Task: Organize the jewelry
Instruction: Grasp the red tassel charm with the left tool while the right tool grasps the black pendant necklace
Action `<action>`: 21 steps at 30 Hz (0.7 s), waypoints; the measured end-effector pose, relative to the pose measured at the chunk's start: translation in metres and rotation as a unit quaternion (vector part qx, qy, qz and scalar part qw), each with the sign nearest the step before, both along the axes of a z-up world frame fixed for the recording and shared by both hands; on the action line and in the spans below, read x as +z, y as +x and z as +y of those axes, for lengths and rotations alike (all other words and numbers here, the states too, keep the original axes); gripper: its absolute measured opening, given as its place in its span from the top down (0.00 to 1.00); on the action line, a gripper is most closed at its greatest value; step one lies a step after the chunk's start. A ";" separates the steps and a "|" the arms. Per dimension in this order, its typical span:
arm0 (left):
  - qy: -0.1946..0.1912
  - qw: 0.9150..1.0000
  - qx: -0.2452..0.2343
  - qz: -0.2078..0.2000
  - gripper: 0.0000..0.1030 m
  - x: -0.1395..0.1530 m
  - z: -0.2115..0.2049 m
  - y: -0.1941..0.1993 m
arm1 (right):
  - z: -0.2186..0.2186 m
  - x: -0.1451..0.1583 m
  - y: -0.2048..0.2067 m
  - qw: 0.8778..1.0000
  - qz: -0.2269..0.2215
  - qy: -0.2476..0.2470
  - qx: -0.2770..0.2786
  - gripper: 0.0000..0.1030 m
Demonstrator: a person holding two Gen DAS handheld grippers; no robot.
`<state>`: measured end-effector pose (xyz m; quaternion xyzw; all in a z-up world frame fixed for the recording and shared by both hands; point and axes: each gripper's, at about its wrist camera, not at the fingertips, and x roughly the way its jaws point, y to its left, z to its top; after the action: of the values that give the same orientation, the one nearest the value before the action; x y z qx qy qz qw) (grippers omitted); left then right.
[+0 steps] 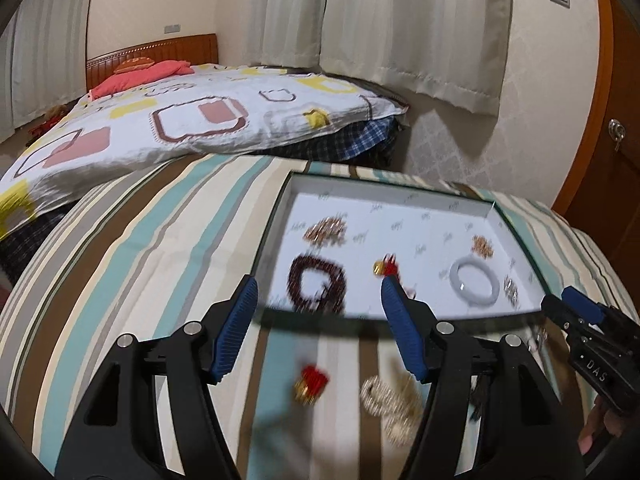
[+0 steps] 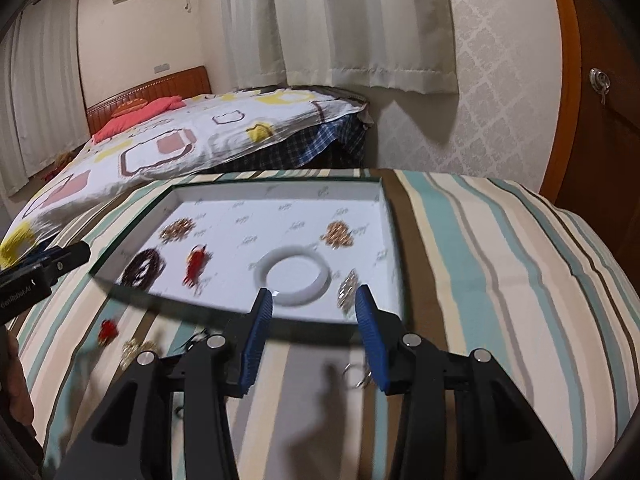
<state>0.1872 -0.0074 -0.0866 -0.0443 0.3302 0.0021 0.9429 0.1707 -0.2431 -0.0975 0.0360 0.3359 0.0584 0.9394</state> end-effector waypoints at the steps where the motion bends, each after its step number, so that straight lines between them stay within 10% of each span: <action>1: 0.000 1.000 0.002 0.003 0.39 -0.002 0.003 -0.004 | 0.003 0.000 -0.002 1.000 0.001 0.001 0.004 0.58; 21: 0.012 0.998 0.060 0.032 0.39 -0.019 0.060 -0.032 | 0.077 -0.029 0.005 0.994 0.059 -0.009 0.091 0.58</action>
<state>0.1555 0.0527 -0.1056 -0.0524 0.3570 0.0642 0.9304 0.1754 -0.1665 -0.1261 0.0002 0.3930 0.1383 0.9091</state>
